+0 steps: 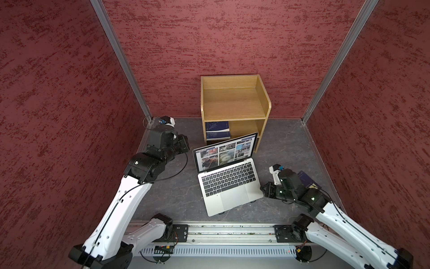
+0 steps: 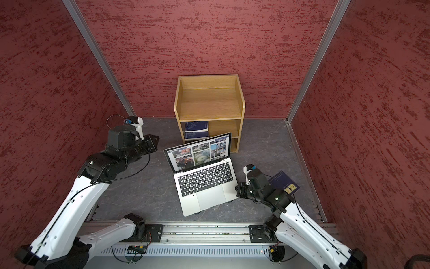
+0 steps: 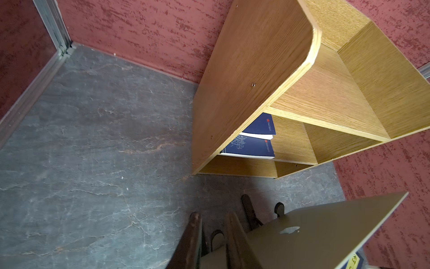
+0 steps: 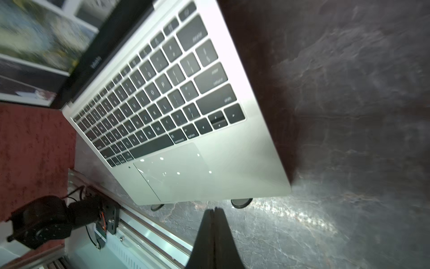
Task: Close the laptop lid and set it aside
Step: Close the lid of the laptop.
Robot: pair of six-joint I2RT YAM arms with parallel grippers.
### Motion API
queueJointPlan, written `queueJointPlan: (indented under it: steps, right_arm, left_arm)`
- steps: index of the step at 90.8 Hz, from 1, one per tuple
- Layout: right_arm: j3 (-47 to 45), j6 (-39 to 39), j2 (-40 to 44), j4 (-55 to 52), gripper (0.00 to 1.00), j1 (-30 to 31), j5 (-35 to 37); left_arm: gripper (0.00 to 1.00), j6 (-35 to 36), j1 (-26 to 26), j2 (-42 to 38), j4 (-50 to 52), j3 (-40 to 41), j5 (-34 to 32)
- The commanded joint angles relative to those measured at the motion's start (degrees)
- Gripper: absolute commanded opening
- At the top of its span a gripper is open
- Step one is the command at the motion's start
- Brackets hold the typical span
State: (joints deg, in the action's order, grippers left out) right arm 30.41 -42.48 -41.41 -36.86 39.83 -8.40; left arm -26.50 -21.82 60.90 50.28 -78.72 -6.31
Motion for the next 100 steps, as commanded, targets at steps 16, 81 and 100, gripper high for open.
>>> queueJointPlan:
  steps: [16, 81, 100]
  right_arm:
    - [-1.1, -0.8, -14.9, 18.6, 0.0, 8.7, 9.8]
    - [-5.0, -5.2, -24.0, 25.8, 0.0, 8.9, 21.0]
    - [-7.4, -8.0, -24.1, 26.0, 0.0, 8.9, 22.5]
  left_arm:
    - [0.12, 2.3, 0.4, 7.4, 1.7, -5.5, 15.5]
    - [0.13, 5.2, -7.0, 7.8, 4.4, -0.8, 22.7]
    - [0.13, 6.6, -11.5, 6.7, 5.1, 0.2, 24.1]
